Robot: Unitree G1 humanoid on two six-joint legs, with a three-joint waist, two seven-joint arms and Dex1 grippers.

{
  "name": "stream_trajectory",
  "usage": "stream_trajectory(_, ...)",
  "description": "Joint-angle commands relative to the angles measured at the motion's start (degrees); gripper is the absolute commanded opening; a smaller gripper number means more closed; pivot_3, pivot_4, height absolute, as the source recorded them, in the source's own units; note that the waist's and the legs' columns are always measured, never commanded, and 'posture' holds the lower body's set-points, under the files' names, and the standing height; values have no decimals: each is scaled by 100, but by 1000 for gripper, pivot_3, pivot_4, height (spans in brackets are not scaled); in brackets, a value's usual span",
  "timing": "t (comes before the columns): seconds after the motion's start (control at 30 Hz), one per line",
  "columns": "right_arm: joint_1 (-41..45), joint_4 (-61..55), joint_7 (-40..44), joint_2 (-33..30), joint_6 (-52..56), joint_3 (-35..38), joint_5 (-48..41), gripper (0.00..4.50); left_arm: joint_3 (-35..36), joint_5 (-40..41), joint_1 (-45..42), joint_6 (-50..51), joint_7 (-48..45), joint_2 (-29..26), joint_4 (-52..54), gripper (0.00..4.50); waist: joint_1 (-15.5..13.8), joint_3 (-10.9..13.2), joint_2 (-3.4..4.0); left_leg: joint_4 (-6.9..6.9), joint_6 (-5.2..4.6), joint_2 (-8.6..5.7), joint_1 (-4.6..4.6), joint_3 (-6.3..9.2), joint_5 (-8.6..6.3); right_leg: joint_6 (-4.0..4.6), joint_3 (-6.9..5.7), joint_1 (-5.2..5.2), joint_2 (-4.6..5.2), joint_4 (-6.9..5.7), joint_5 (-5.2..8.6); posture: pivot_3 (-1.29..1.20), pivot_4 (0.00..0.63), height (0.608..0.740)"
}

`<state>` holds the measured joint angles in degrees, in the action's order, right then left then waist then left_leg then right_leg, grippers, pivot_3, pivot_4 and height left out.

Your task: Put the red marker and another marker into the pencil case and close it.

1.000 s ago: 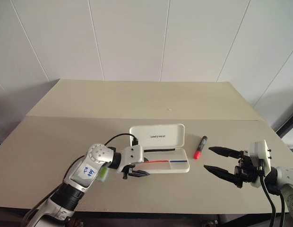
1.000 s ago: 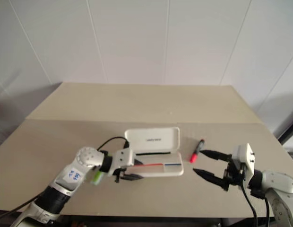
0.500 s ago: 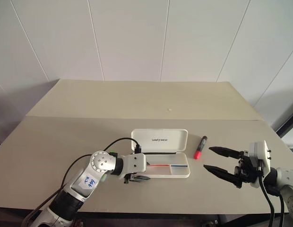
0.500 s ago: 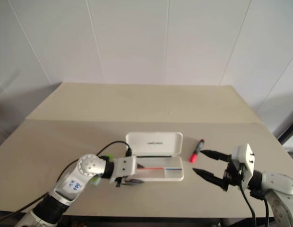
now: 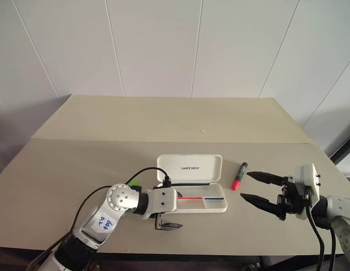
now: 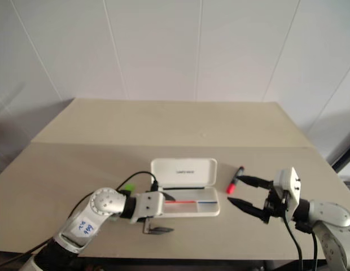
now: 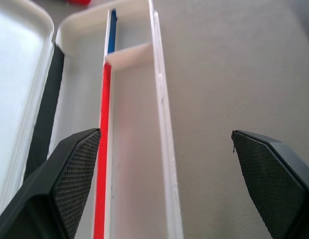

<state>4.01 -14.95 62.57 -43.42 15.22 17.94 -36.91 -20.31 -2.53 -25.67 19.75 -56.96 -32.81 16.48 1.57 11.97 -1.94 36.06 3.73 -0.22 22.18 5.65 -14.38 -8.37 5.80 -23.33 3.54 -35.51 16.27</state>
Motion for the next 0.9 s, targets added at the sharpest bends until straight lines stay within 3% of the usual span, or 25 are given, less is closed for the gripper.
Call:
stream_trajectory(0.03, 89, 14, -299, 94, 82, -7, 40, 4500, 263, 258, 6, 169, -9, -74, 380, 4484, 0, 0, 0, 0, 0, 0, 0, 0, 0, 0, 0, 0, 0, 0, 0, 0, 150, 740)
stream_trajectory(0.3, 238, 74, -1733, 788, 148, -245, 708, 4500, 1244, 1549, -136, 746, -171, -85, 510, 4484, 5, 1, 2, -1, 0, 1, -1, 0, 0, 6, 0, -1, 0, -1, 3, 0, 150, 740)
stream_trajectory(0.53, 738, 545, -3483, 1556, 224, -440, 1695, 4500, 1982, 2505, -340, 932, -380, -156, 58, 4484, 15, 1, 3, -1, 0, 1, -1, 0, 0, 6, -1, -3, 0, -2, 3, 0, 150, 740)
stream_trajectory(0.9, 1286, 1020, -4679, 2195, 826, -605, 2183, 4500, 2210, 2968, 117, 310, -1418, -800, -386, 4484, 22, 2, 9, -31, 2, 2, -1, 0, 1, 12, -1, -17, 0, -3, 5, 0, 150, 740)
